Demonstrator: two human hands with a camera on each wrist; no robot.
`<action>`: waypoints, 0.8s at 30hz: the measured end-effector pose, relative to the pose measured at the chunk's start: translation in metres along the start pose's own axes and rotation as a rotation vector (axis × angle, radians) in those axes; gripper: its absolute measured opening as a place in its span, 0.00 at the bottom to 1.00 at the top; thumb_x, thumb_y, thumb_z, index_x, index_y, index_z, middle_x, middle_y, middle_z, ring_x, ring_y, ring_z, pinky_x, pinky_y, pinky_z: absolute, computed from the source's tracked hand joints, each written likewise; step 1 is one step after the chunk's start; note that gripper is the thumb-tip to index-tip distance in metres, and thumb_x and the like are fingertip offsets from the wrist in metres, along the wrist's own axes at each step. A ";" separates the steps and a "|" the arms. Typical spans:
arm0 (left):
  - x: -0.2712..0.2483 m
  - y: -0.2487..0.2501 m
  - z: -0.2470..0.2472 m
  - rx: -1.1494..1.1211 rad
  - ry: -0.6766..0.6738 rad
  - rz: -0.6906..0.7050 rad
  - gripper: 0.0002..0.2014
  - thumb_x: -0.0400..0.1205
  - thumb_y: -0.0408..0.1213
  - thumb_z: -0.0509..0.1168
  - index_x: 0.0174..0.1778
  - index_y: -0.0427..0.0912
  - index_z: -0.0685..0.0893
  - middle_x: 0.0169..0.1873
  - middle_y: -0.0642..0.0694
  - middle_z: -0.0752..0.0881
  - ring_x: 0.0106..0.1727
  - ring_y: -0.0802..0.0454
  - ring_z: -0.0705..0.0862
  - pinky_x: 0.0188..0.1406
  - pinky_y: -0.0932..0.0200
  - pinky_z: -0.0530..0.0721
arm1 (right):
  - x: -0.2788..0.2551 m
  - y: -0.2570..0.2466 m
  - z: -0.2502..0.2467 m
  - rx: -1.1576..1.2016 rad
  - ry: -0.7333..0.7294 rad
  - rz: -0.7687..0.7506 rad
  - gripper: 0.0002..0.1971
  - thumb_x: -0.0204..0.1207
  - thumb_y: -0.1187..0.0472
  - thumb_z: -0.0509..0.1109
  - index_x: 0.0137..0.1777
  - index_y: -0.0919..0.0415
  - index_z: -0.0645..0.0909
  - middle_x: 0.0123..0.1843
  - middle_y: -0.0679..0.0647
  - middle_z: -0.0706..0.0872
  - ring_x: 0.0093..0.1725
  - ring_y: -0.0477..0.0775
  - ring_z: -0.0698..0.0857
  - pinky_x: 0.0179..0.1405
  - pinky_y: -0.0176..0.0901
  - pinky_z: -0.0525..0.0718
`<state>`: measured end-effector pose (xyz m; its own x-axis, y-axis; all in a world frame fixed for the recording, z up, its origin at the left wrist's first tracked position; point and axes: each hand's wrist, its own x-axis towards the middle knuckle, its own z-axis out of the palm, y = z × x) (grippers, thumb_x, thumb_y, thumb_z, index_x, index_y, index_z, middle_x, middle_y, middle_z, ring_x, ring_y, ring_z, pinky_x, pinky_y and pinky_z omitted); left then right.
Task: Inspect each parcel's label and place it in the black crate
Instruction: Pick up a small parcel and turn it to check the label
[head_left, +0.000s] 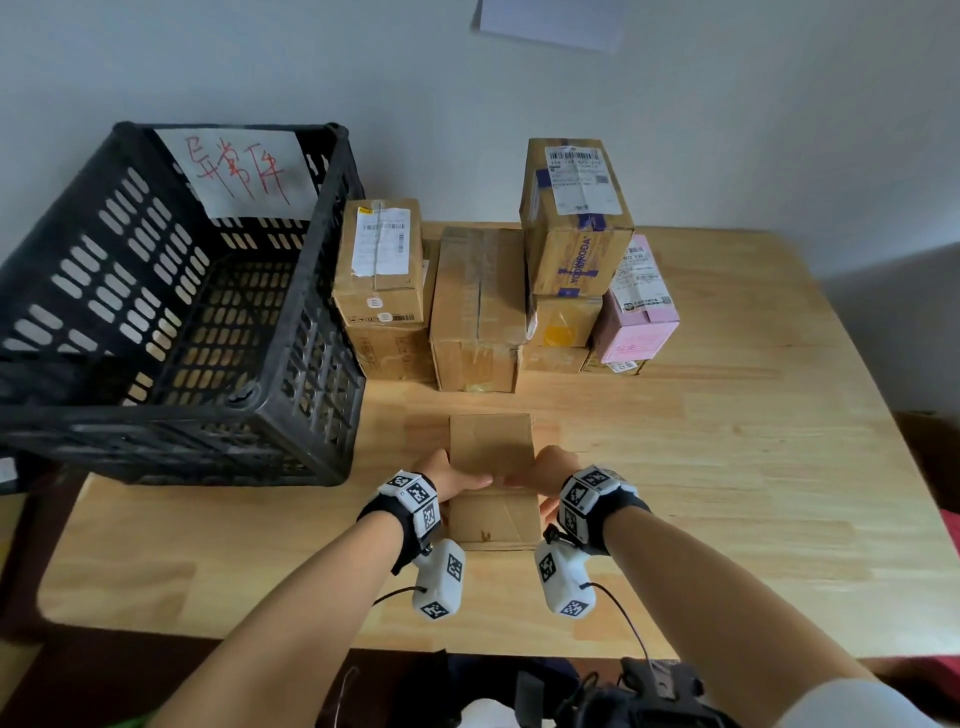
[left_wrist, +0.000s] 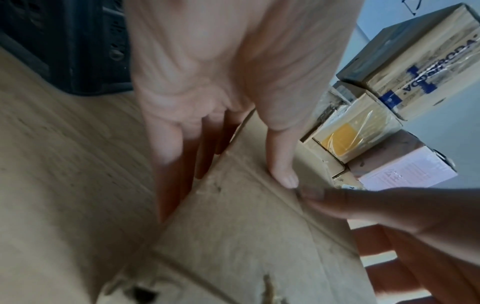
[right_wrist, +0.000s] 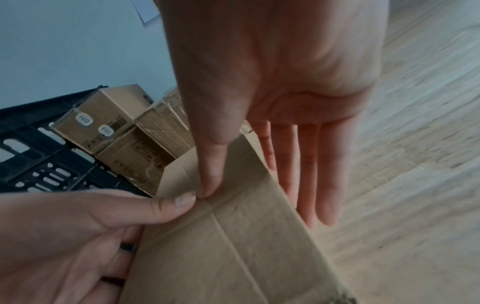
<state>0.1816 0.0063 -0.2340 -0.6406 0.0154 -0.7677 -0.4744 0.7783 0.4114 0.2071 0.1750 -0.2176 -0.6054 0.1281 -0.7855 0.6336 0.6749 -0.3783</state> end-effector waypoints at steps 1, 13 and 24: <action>0.001 0.000 0.000 -0.010 0.003 -0.002 0.43 0.68 0.59 0.75 0.73 0.38 0.70 0.68 0.42 0.78 0.66 0.43 0.79 0.59 0.48 0.83 | 0.001 0.000 0.001 -0.012 0.013 0.001 0.38 0.61 0.37 0.77 0.61 0.66 0.78 0.53 0.62 0.88 0.51 0.62 0.88 0.53 0.56 0.88; 0.013 0.002 -0.002 0.022 0.000 -0.034 0.44 0.62 0.60 0.78 0.69 0.37 0.75 0.64 0.42 0.82 0.64 0.42 0.81 0.59 0.47 0.84 | 0.015 -0.006 0.002 -0.078 -0.011 0.030 0.39 0.61 0.39 0.79 0.65 0.65 0.76 0.57 0.61 0.87 0.55 0.61 0.87 0.54 0.56 0.88; 0.015 0.002 -0.002 0.030 -0.020 -0.025 0.41 0.64 0.59 0.77 0.66 0.36 0.75 0.62 0.45 0.82 0.64 0.43 0.81 0.59 0.51 0.82 | 0.026 -0.007 0.001 -0.100 -0.058 0.045 0.44 0.53 0.36 0.80 0.65 0.64 0.76 0.54 0.60 0.88 0.53 0.61 0.88 0.55 0.55 0.87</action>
<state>0.1703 0.0065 -0.2437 -0.6165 0.0083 -0.7873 -0.4713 0.7971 0.3774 0.1872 0.1731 -0.2357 -0.5470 0.1197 -0.8285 0.6067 0.7386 -0.2938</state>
